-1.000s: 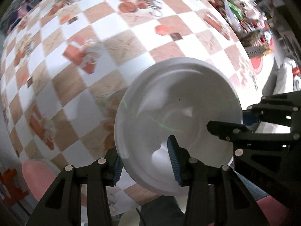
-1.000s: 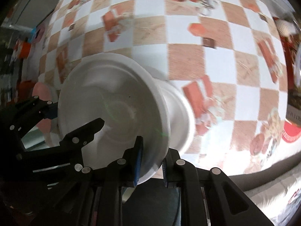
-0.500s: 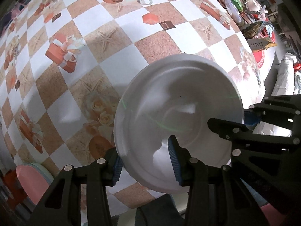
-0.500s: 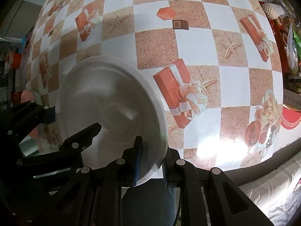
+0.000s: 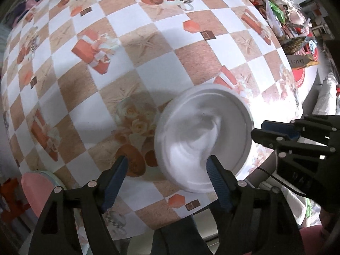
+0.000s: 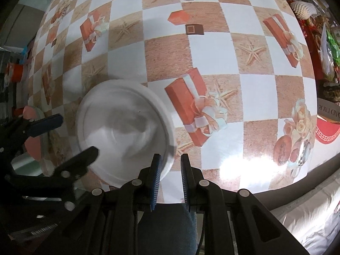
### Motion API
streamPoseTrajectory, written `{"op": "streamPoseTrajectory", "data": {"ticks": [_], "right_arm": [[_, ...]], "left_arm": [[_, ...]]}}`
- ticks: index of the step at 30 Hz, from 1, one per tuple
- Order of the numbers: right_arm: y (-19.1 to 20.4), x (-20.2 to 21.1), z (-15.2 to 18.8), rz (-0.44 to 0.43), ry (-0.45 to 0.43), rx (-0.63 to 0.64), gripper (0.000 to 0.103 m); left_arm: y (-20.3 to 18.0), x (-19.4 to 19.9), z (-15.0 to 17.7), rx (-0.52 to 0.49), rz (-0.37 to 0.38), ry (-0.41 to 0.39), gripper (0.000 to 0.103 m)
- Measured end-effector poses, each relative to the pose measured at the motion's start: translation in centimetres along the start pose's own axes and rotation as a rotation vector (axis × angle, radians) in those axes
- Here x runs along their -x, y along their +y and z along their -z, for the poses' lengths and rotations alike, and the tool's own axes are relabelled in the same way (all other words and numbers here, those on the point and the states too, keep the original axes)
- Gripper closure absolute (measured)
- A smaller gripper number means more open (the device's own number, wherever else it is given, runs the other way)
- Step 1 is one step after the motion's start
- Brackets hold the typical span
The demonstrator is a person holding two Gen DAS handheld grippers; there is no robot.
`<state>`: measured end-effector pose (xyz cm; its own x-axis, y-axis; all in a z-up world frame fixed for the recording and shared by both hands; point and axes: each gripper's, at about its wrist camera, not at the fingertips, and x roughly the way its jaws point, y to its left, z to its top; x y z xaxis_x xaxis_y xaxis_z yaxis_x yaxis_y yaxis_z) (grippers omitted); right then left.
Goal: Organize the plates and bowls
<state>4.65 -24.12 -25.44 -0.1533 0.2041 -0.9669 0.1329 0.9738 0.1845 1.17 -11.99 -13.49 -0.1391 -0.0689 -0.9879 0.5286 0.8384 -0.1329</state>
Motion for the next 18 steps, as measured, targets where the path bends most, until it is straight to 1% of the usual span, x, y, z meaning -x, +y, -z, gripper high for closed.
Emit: {"op": "streamPoseTrajectory", "data": {"ticks": [2,3,5,6,7,8,9,10,11,12,15,18], "right_arm": [[-0.2,0.2,0.0,-0.001,-0.005,-0.007,0.083],[-0.2,0.4,0.0,0.0,-0.01,-0.01,0.078],[-0.3,0.8,0.2,0.01,-0.024,-0.014,0.019],[-0.4,1.0,0.3,0.038,-0.04,-0.017,0.015],[-0.7,1.2,0.3,0.015,-0.051,-0.029,0.015],[-0.8,1.3,0.3,-0.001,-0.051,-0.04,0.015],[-1.0,1.4,0.3,-0.011,-0.051,-0.054,0.015],[-1.1,1.5,0.3,-0.011,-0.055,-0.064,0.012],[-1.2,1.5,0.3,0.011,-0.057,-0.067,0.002],[-1.3,1.6,0.3,0.035,-0.062,-0.068,0.001],[-1.6,1.8,0.5,0.008,-0.068,-0.087,0.001],[-1.3,2.1,0.9,0.025,-0.078,-0.091,0.001]], "left_arm": [[0.6,0.5,0.2,0.015,0.004,-0.014,0.018],[0.9,0.8,0.3,0.023,0.0,-0.023,0.015],[1.8,1.5,0.4,0.043,-0.005,-0.046,0.014],[2.2,1.8,0.5,0.052,-0.005,-0.052,0.013],[2.6,2.0,0.6,0.06,-0.007,-0.054,0.008],[2.5,1.9,0.5,0.065,-0.01,-0.054,0.0],[2.6,1.9,0.5,0.071,-0.017,-0.057,0.0],[2.8,1.9,0.5,0.077,-0.017,-0.058,0.0],[3.0,1.9,0.6,0.079,-0.019,-0.06,0.0],[3.2,2.0,0.8,0.078,-0.028,-0.062,0.0],[3.1,2.2,0.9,0.071,-0.039,-0.066,0.0],[3.1,2.6,1.2,0.061,-0.046,-0.069,0.0]]}}
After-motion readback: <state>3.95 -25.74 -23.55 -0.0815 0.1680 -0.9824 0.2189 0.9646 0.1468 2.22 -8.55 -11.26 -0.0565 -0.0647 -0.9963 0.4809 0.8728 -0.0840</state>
